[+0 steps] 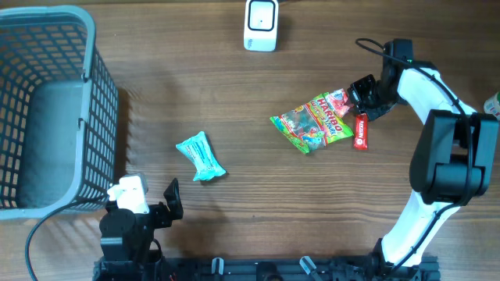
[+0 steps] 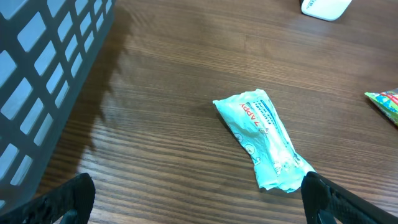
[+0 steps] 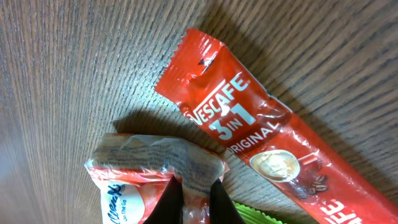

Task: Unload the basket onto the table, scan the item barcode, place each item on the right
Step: 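Lower the right gripper onto the pink candy pack and grasp it, then lift the pink pack and carry it to the white scanner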

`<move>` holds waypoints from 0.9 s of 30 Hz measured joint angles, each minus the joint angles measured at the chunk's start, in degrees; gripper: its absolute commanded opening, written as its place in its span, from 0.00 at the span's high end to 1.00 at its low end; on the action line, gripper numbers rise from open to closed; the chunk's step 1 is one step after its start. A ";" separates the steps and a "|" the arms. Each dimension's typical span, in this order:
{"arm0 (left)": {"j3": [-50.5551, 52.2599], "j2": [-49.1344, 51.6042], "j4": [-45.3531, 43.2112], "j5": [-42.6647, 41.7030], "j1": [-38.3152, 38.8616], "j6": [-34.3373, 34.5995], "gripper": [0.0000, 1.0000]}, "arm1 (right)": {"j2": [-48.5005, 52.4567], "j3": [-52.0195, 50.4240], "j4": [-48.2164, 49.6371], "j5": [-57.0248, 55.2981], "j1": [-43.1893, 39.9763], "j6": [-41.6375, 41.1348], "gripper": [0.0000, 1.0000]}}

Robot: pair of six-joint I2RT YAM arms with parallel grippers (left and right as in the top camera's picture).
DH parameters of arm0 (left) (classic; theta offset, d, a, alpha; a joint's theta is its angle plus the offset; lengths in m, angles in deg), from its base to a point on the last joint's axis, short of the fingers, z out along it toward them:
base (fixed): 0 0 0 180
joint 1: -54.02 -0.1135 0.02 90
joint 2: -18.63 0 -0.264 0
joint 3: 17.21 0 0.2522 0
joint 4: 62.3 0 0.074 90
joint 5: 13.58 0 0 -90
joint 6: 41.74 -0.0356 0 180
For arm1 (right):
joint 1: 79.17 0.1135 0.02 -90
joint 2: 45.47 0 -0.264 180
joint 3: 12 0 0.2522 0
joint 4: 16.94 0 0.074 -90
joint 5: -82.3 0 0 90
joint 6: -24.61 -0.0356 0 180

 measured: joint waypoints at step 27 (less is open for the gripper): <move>0.00 0.00 0.00 0.00 0.00 0.00 0.00 | -32.26 -1.18 -48.72 27.30 1.18 13.20 0.96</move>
